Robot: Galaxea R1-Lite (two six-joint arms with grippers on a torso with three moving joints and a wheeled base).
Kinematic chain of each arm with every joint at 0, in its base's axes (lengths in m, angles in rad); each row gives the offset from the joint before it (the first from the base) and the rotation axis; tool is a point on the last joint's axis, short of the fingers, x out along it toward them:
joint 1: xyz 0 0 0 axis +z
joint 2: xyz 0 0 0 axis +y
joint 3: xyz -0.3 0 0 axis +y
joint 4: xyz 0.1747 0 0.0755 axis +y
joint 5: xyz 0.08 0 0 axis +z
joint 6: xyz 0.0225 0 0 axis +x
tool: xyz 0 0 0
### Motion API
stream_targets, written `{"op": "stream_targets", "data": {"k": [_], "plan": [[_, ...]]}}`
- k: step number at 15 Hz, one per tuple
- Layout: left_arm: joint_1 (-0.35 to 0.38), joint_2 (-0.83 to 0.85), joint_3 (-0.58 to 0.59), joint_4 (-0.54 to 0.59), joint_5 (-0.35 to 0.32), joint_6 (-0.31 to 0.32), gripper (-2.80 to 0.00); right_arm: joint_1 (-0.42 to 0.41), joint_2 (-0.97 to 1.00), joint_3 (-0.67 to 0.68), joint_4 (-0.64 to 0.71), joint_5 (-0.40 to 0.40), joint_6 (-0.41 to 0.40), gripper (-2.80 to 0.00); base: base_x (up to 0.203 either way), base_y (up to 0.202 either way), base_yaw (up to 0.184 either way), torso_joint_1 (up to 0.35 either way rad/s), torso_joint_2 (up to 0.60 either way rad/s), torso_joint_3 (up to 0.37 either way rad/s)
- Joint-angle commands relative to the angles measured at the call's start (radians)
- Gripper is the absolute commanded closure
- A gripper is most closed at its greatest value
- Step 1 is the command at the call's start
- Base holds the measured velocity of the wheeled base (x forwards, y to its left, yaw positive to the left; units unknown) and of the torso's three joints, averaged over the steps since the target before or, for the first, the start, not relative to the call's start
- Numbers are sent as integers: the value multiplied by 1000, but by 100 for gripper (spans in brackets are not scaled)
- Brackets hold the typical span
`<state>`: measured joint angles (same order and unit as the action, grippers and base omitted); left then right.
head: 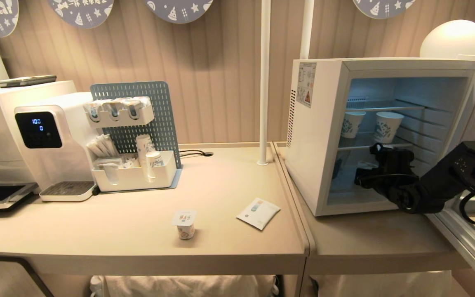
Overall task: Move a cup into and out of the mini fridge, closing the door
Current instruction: Put the yoghurt in the freezer
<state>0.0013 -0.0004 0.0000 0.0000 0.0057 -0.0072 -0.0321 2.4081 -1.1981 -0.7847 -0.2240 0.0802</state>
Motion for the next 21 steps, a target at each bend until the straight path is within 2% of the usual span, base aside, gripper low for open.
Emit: {"op": "stream_targets", "data": {"k": [1, 11, 12, 17, 21], "plan": [[0, 0, 2, 0, -1, 0, 0, 0, 25, -14, -4, -1, 1, 0, 0, 0, 0, 0, 0, 0], [0, 0, 2, 0, -1, 0, 0, 1, 44, -5, 22, -5, -5, 0, 0, 0, 0, 0, 0, 0], [0, 0, 3, 0, -1, 0, 0, 1, 39, -3, 21, -4, -4, -280, 0, 0, 0, 0, 0, 0], [0, 0, 2, 0, -1, 0, 0, 1, 20, 16, 19, -1, 3, -280, 0, 0, 0, 0, 0, 0], [0, 0, 2, 0, 0, 0, 0, 2, -65, 108, 14, 8, 4, -280, 0, 0, 0, 0, 0, 0]]}}
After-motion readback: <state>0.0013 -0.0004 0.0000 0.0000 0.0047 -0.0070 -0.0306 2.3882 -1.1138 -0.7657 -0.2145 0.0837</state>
